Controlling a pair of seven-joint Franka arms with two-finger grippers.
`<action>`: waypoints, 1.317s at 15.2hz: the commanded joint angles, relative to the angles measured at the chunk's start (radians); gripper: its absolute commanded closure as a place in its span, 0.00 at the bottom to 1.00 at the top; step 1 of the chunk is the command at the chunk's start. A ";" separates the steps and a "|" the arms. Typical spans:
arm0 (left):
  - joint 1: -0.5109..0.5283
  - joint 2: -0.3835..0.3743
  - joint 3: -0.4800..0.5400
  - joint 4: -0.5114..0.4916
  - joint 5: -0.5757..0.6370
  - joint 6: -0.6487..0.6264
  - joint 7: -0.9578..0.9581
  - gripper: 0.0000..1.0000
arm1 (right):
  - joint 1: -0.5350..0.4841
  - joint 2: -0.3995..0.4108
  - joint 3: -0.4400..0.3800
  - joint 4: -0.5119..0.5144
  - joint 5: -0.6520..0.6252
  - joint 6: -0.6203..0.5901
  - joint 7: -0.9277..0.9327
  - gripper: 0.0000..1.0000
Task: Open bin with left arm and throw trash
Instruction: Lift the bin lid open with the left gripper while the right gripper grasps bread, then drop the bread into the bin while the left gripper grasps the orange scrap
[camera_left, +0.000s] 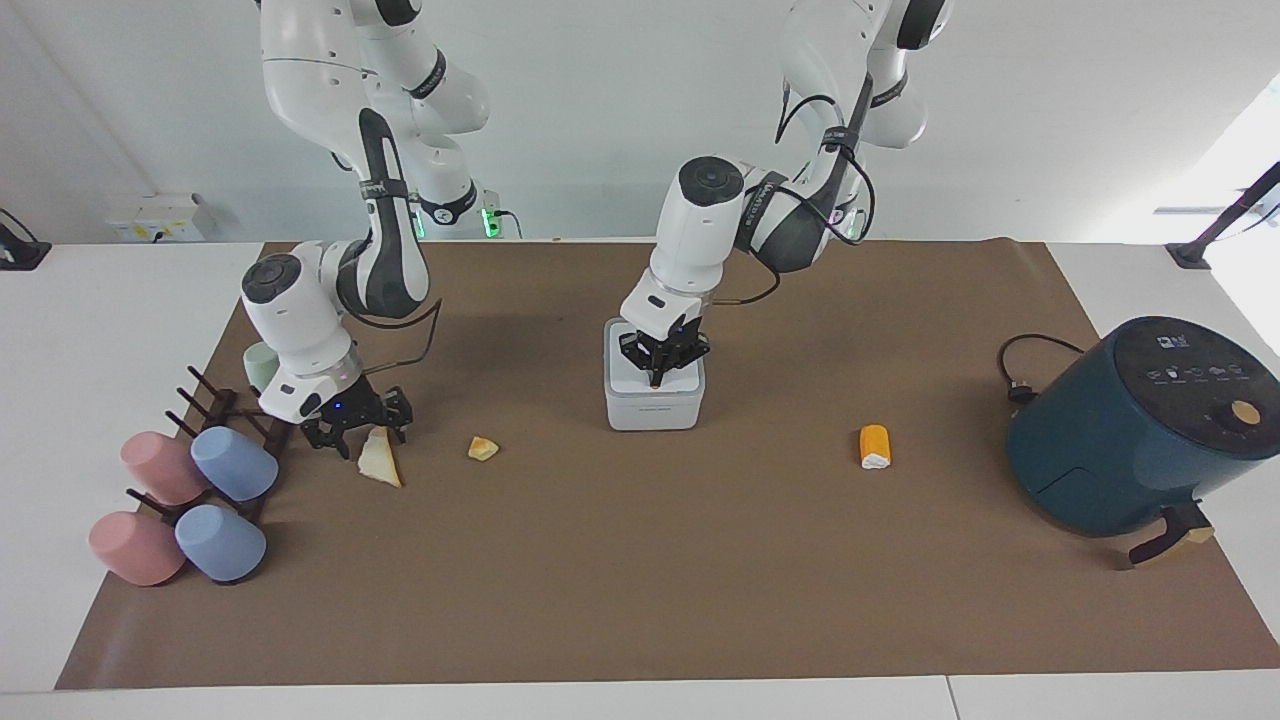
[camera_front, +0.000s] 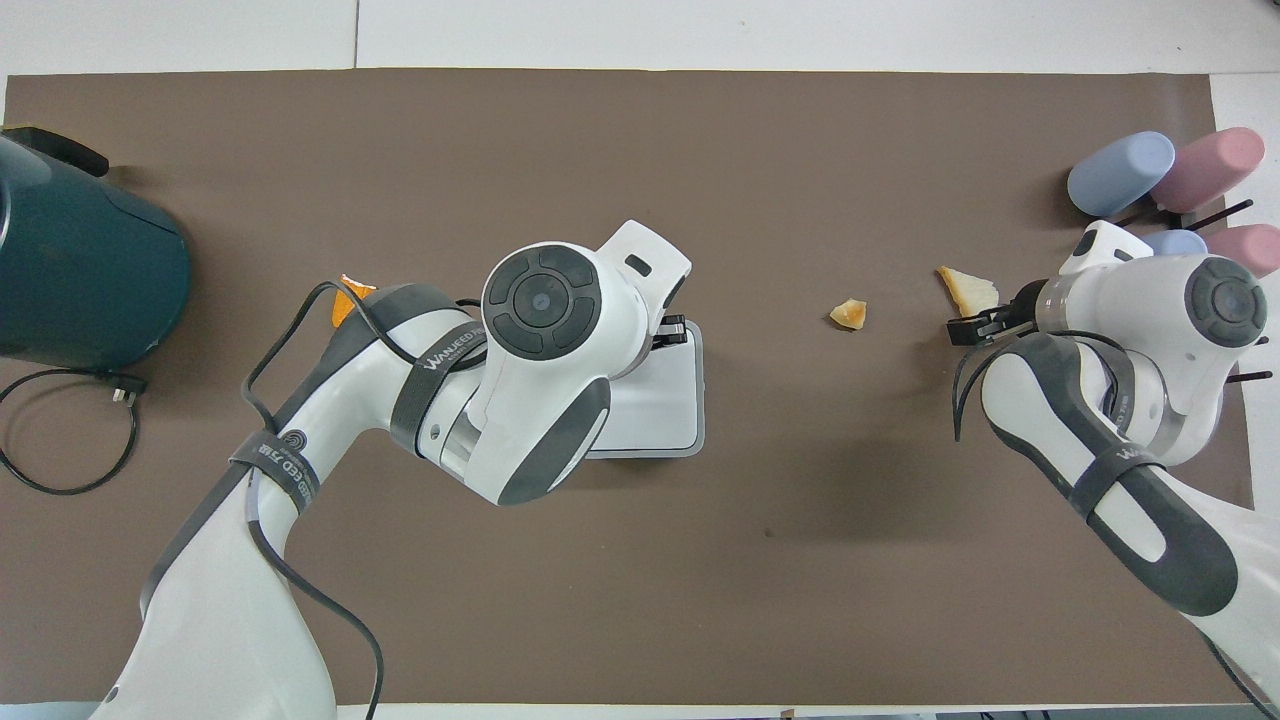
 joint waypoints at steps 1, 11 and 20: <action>-0.042 0.010 0.014 -0.077 -0.007 0.044 0.001 1.00 | -0.005 -0.010 0.007 -0.018 0.020 0.020 -0.032 0.98; 0.024 -0.174 0.019 -0.043 -0.020 -0.202 0.048 1.00 | 0.110 -0.117 0.006 -0.010 0.018 -0.037 0.128 1.00; 0.409 -0.285 0.022 -0.086 -0.023 -0.371 0.663 0.40 | 0.292 -0.271 0.009 0.069 0.017 -0.324 0.609 1.00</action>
